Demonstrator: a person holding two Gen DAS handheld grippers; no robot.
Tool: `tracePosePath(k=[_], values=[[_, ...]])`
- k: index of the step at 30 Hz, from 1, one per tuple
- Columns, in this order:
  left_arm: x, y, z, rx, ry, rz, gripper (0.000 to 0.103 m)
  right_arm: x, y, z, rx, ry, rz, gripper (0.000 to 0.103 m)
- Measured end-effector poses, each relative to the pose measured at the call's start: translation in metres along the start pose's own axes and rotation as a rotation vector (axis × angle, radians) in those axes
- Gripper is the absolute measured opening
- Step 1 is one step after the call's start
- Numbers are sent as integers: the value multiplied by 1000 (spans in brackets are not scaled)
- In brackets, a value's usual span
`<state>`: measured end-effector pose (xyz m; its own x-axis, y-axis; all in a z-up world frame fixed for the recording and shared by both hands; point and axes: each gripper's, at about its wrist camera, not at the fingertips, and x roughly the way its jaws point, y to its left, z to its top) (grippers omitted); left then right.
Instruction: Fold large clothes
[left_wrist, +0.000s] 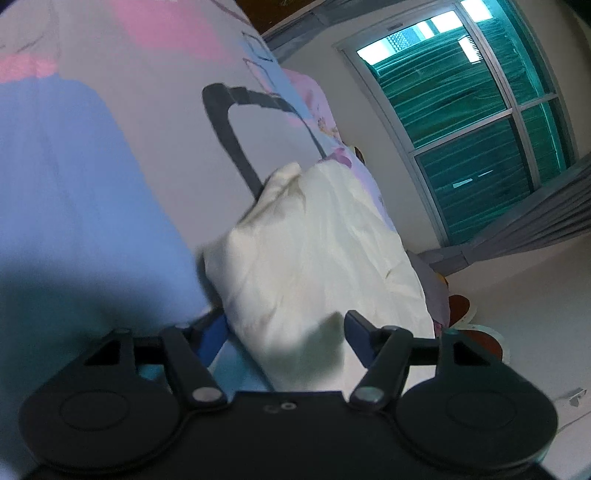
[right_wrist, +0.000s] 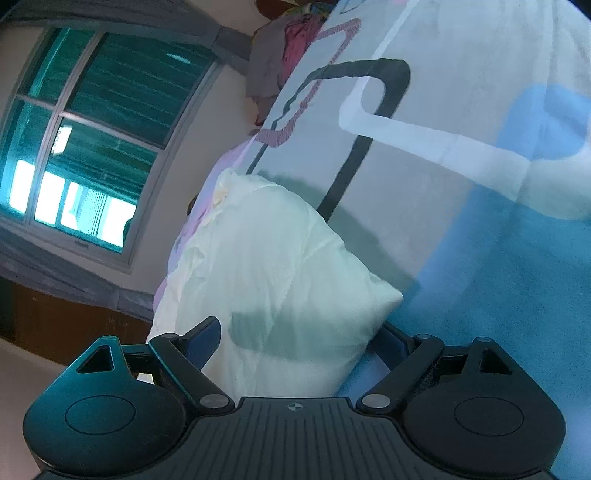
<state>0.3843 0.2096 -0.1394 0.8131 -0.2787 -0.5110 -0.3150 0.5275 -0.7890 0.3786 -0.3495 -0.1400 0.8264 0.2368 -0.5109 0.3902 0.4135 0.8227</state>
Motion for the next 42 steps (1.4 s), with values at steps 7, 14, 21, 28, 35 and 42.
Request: tracePosePath(k=[7,14,21,28,35,42], values=[[16,2,5,-51,-25,-20,66,11,3,3,29,-23,2,88],[46,-10,23,-23,-40,5,56,30,13,10,-33,-27,-52,65],[43,-15,24,36,-15,-7,21,22,21,9,-101,-15,-42,30],[14,-27,19,47,-25,-12,19,-7,32,2,-162,-28,-20,24],[-31,-30,-1,97,-28,5,19,-51,25,-12,-180,-12,-12,24],[-78,-27,-31,129,-32,19,19,-97,6,-25,-173,-6,-6,24]])
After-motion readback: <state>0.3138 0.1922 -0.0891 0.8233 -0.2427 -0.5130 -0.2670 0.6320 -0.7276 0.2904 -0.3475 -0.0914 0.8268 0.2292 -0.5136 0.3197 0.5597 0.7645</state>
